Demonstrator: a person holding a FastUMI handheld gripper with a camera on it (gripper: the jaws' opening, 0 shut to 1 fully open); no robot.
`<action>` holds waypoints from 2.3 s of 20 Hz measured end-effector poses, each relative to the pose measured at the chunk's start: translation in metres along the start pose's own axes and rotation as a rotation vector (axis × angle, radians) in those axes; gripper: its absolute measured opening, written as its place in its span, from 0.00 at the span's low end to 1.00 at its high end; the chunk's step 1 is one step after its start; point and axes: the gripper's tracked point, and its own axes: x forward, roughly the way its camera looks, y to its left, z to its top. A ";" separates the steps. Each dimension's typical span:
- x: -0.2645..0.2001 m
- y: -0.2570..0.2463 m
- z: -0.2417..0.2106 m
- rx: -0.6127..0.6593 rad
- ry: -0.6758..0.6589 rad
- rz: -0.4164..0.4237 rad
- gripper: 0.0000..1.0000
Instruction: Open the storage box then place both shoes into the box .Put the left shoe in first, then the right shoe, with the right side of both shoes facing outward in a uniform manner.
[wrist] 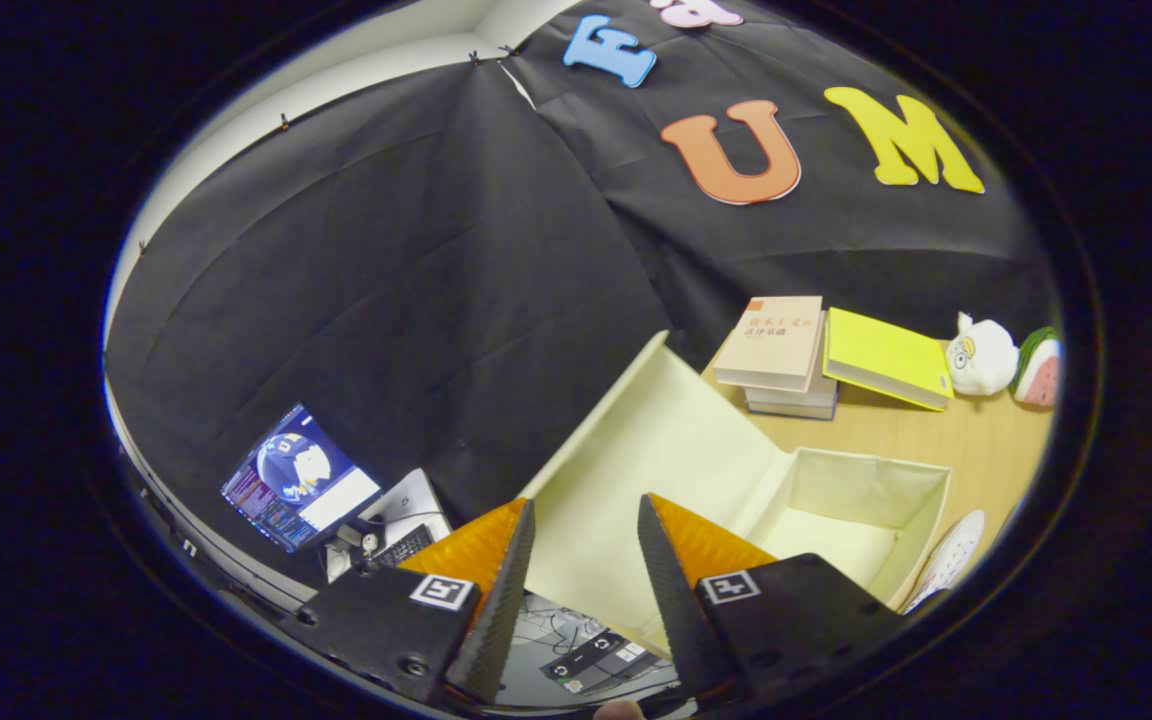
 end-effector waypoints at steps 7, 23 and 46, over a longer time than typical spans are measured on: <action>-0.061 -0.057 0.000 0.001 -0.141 -0.230 0.98; -0.237 -0.262 -0.101 0.097 -0.133 -0.764 1.00; -0.111 -0.428 -0.231 0.350 0.476 -0.619 0.88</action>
